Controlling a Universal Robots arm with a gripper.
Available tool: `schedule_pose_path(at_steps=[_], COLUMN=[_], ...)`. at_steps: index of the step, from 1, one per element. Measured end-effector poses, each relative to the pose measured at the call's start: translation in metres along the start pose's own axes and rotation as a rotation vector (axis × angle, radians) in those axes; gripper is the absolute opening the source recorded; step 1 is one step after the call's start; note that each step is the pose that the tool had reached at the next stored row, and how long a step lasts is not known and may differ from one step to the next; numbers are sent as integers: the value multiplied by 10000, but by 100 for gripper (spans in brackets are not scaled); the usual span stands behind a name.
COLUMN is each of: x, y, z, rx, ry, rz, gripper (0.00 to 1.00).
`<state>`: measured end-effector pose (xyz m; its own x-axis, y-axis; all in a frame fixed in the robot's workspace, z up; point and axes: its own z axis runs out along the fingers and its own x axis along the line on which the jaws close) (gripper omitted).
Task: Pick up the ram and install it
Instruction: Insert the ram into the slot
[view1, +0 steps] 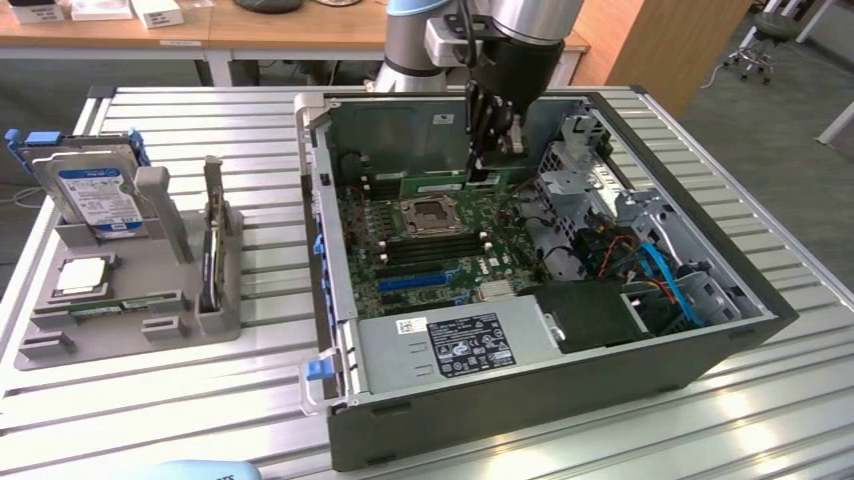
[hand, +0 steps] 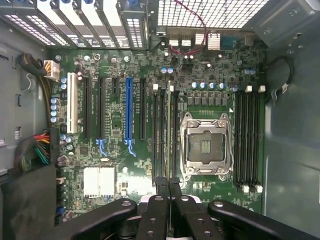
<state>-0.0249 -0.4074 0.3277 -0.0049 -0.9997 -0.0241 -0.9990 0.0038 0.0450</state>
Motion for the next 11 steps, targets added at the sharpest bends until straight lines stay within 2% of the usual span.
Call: schedule_pose_path(at_steps=[11], x=[3], y=[-5], z=[118], rx=[-5], ry=[9], rz=[-188], gripper=[11])
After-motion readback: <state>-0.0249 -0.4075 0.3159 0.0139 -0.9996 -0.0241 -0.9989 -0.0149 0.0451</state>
